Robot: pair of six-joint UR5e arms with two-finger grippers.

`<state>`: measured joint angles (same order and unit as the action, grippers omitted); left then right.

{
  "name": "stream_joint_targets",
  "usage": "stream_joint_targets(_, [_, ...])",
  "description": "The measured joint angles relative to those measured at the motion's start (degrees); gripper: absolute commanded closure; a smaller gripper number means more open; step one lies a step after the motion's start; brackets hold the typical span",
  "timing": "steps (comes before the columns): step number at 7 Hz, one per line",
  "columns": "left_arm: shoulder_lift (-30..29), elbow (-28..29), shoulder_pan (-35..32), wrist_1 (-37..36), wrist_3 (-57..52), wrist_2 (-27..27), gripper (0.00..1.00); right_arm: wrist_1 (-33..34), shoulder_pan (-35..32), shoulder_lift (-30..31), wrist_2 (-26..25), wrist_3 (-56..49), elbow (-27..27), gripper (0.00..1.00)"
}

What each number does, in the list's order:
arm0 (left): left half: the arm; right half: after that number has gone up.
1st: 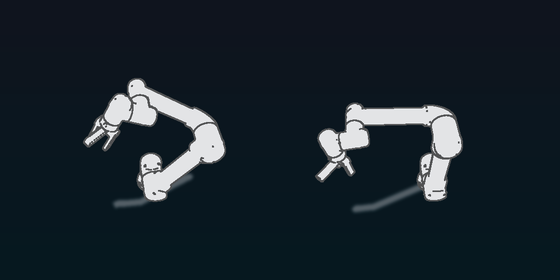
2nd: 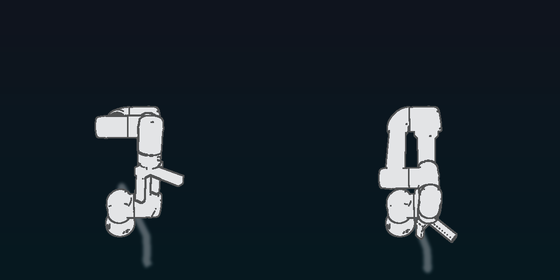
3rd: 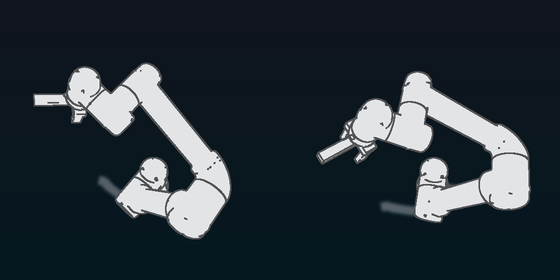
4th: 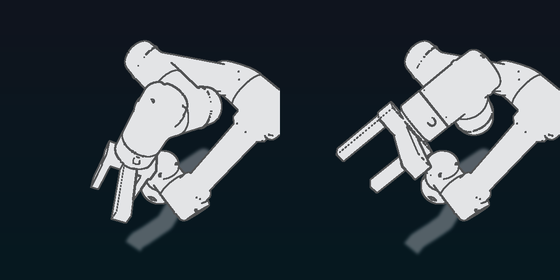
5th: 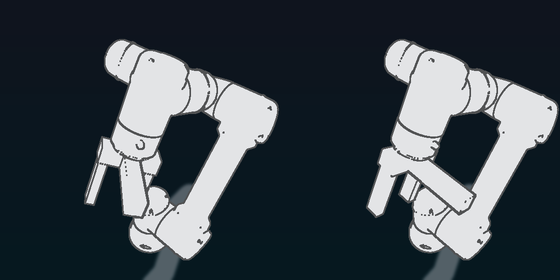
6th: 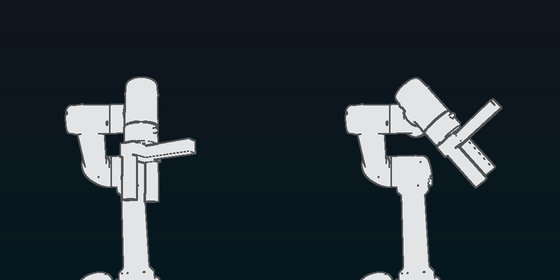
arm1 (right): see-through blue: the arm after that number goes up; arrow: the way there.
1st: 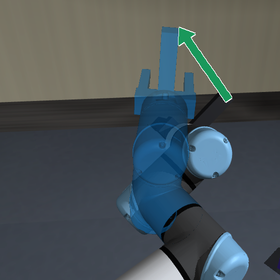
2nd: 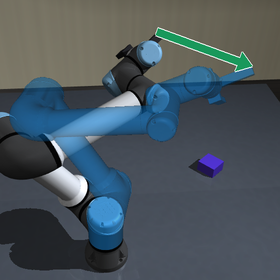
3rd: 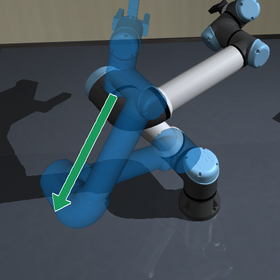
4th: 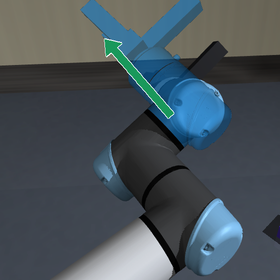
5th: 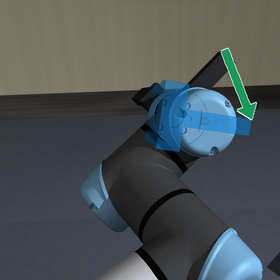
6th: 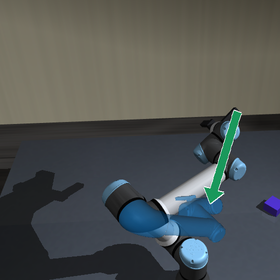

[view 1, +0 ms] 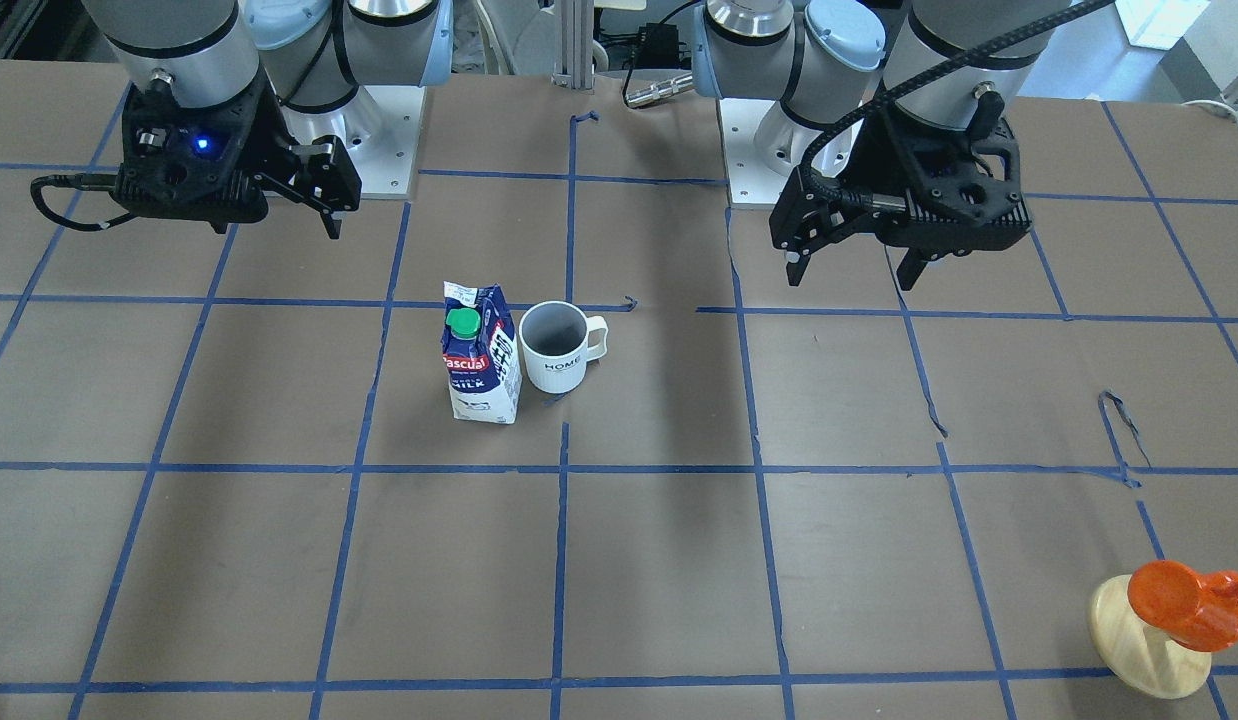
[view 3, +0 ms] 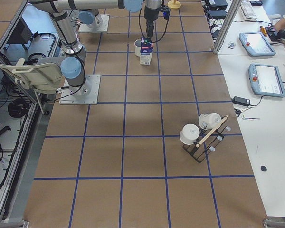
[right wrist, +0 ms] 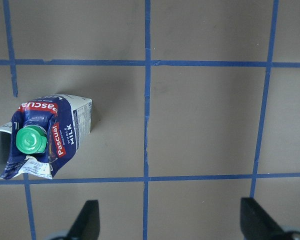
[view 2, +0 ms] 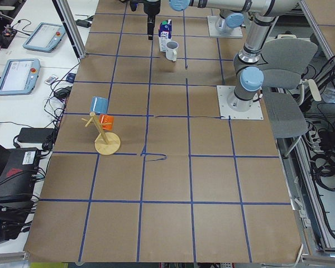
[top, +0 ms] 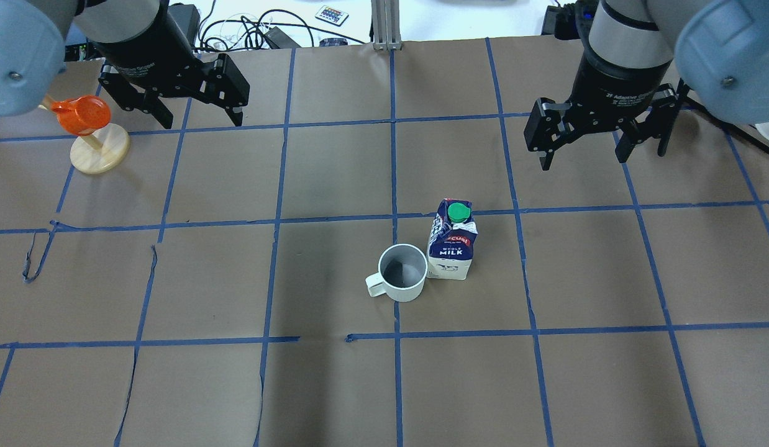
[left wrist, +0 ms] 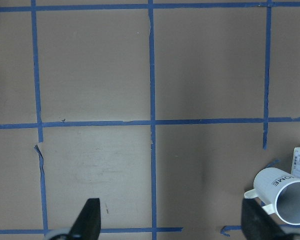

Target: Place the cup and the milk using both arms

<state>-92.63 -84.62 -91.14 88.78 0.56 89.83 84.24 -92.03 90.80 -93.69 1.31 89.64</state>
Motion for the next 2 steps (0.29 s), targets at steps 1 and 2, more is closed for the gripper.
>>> stream_joint_targets(1, [0.0, 0.0, 0.0, 0.0, 0.0, 0.0, 0.00, -0.1, 0.0, 0.1, 0.4, 0.1, 0.0, 0.00])
stream_joint_targets(2, [0.1, 0.0, 0.0, 0.0, 0.1, 0.1, 0.00, -0.1, 0.0, 0.1, 0.5, 0.2, 0.1, 0.00])
